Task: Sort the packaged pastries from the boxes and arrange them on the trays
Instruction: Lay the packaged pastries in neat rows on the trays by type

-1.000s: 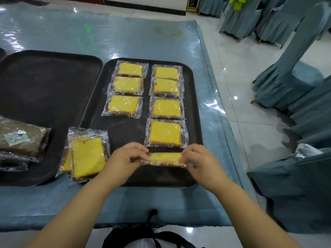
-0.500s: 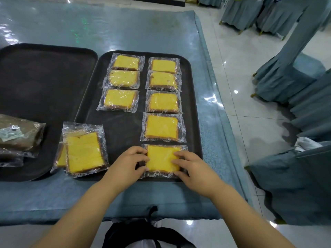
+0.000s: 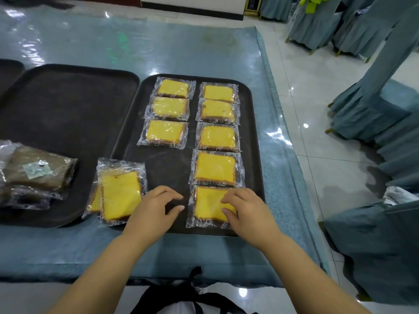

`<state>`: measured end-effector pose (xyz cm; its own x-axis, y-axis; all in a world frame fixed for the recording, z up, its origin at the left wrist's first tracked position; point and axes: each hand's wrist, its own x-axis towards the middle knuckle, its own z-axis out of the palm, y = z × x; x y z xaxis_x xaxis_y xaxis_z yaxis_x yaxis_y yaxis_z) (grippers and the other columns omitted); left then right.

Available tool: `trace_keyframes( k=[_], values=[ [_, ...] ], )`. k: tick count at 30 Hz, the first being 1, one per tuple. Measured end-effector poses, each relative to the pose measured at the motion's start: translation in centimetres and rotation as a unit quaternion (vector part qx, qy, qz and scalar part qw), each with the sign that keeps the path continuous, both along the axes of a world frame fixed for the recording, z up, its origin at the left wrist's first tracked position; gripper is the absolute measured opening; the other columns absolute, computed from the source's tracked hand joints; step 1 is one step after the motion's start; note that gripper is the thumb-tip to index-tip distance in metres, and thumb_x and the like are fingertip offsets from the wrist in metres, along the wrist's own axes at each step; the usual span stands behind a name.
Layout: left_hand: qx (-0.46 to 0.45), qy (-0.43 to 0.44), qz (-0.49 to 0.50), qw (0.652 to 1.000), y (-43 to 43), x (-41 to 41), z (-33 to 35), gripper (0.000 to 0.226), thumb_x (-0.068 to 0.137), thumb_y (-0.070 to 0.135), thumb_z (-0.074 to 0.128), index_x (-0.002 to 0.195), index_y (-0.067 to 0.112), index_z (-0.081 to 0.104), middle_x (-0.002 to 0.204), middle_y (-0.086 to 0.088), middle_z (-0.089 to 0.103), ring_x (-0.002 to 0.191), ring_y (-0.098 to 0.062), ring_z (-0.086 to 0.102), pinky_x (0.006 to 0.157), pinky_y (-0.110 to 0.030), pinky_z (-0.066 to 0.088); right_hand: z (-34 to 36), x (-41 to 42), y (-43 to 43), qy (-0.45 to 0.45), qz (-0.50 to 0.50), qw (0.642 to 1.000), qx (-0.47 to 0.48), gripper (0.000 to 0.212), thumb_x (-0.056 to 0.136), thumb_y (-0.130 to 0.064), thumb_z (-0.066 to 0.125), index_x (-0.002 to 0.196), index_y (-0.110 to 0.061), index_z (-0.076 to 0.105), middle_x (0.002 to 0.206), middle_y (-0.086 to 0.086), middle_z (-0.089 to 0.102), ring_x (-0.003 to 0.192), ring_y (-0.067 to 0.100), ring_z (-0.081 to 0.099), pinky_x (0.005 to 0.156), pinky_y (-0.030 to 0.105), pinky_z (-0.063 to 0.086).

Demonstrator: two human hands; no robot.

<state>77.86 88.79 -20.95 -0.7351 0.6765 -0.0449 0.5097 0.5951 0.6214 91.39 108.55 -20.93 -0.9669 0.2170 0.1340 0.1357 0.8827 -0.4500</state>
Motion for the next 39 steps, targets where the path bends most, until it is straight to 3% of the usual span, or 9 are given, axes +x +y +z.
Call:
trace_keyframes(
  k=[3,6,11,17,22,27,33,36,39],
  values=[
    [0.023,0.053,0.064,0.996,-2.0,-1.8,0.7,0.022,0.078,0.014,0.074,0.100,0.015,0.070,0.093,0.010,0.054,0.089,-0.018,0.055,0.075,-0.027,0.046,1.0,-2.2,-1.1,-0.026,0.001,0.999,-0.021,0.018,0.085,-0.023,0.065,0.101,-0.015,0.070,0.099,0.000,0.067,0.095,0.024,0.061,0.079,0.038,0.053],
    [-0.043,0.117,0.151,0.981,-4.3,-4.3,0.9,0.037,0.075,0.014,0.077,0.110,0.012,0.066,0.109,-0.008,0.057,0.102,-0.035,0.049,0.087,-0.038,0.038,1.9,-4.5,-2.7,-0.078,0.021,0.996,-0.030,0.024,0.093,-0.030,0.055,0.111,-0.018,0.066,0.109,-0.001,0.064,0.104,0.020,0.056,0.085,0.036,0.048],
    [-0.190,0.001,0.220,0.957,-6.7,-7.7,1.5,0.081,0.076,0.037,0.074,0.140,0.009,0.033,0.135,-0.016,0.035,0.121,-0.038,0.035,0.100,-0.043,0.031,2.7,-7.6,-5.7,-0.121,0.045,0.990,-0.047,0.025,0.095,-0.033,0.052,0.116,-0.023,0.063,0.114,-0.006,0.061,0.106,0.014,0.053,0.086,0.030,0.046],
    [-0.120,-0.092,0.201,0.968,-7.0,-9.5,2.2,0.092,0.068,0.029,0.083,0.143,0.016,0.031,0.135,-0.010,0.033,0.116,-0.031,0.048,0.097,-0.041,0.043,3.0,-10.2,-7.7,-0.163,0.038,0.985,-0.049,0.029,0.094,-0.036,0.052,0.121,-0.025,0.058,0.115,-0.006,0.059,0.106,0.015,0.053,0.086,0.032,0.047],
    [-0.031,-0.091,0.117,0.988,-6.7,-10.0,2.9,0.083,0.070,0.012,0.081,0.139,0.027,0.038,0.122,0.007,0.041,0.104,-0.012,0.051,0.087,-0.025,0.043,2.9,-11.8,-8.8,-0.171,0.001,0.984,-0.053,0.044,0.093,-0.039,0.053,0.134,-0.024,0.045,0.127,-0.004,0.053,0.114,0.016,0.051,0.092,0.030,0.045],
    [0.050,-0.113,0.018,0.992,-6.0,-10.7,3.1,0.076,0.069,0.003,0.079,0.126,0.042,0.048,0.106,0.020,0.053,0.094,0.001,0.054,0.075,-0.011,0.044,3.5,-13.3,-9.5,-0.162,-0.049,0.982,-0.082,0.068,0.092,-0.040,0.056,0.148,-0.019,0.023,0.146,-0.003,0.034,0.133,0.017,0.034,0.108,0.029,0.031],
    [0.089,-0.119,-0.021,0.989,-6.1,-12.2,3.1,0.056,0.080,0.014,0.072,0.125,0.040,0.049,0.113,0.023,0.058,0.105,0.005,0.054,0.092,-0.020,0.047,4.4,-14.0,-10.0,-0.166,-0.117,0.966,-0.162,0.033,0.090,-0.028,0.061,0.122,-0.021,0.053,0.116,0.000,0.062,0.103,0.017,0.058,0.089,0.035,0.049],
    [0.001,-0.047,0.059,0.997,-7.2,-13.2,2.3,0.049,0.087,0.030,0.064,0.133,0.026,0.047,0.130,0.004,0.046,0.122,-0.018,0.039,0.103,-0.034,0.036,4.7,-13.5,-9.5,-0.136,-0.184,0.951,-0.207,0.017,0.090,-0.025,0.061,0.102,-0.015,0.055,0.094,0.002,0.063,0.084,0.020,0.059,0.078,0.039,0.052],
    [-0.108,-0.052,0.116,0.986,-7.9,-13.9,1.4,0.057,0.084,0.035,0.065,0.134,0.016,0.044,0.131,-0.009,0.040,0.120,-0.032,0.038,0.102,-0.042,0.035,4.7,-12.8,-8.9,-0.090,-0.260,0.931,-0.241,0.011,0.091,-0.026,0.060,0.092,-0.020,0.050,0.083,-0.001,0.058,0.067,0.015,0.053,0.063,0.035,0.049]
  ],
)
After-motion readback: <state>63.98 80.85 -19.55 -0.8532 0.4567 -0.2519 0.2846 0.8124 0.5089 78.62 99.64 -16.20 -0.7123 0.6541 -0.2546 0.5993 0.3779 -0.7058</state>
